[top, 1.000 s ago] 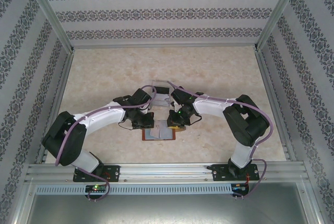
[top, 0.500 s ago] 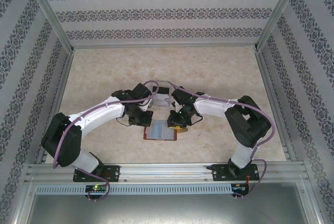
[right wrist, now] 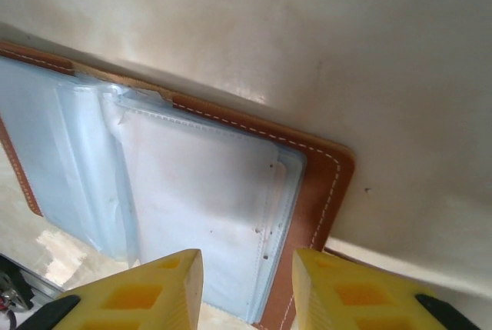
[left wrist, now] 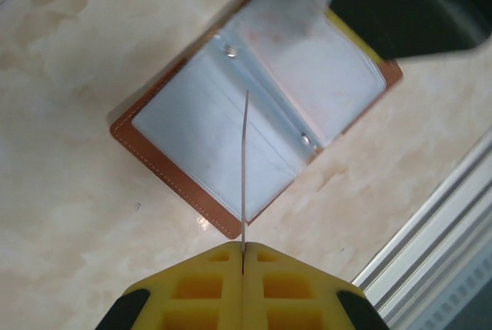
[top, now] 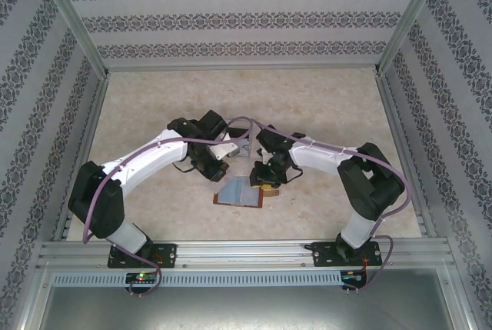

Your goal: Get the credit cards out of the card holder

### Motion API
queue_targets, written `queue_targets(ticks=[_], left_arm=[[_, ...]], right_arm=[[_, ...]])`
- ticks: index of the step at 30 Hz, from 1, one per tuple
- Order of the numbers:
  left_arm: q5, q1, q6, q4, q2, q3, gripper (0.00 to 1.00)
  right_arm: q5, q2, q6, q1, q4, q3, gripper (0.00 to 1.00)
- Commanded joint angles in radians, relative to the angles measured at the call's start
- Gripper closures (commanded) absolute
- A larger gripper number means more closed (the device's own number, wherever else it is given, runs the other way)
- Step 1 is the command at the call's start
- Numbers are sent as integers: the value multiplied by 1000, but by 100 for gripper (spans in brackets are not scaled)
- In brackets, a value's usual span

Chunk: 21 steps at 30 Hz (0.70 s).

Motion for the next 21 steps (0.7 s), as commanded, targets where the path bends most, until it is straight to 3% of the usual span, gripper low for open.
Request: queue_targets(ticks=[1,8,21], left_arm=[[27,11,309,-85,-2,48,100],[-72,13,606,-154,37,135,100],[-175,40,934,-24,95,300,100]], right_arm=[[31,-46,-43,-25,-58,29,63],[54,-121,-79,-112,-104,-5,63],[78,-209,-119,-197,-157,-34,63]])
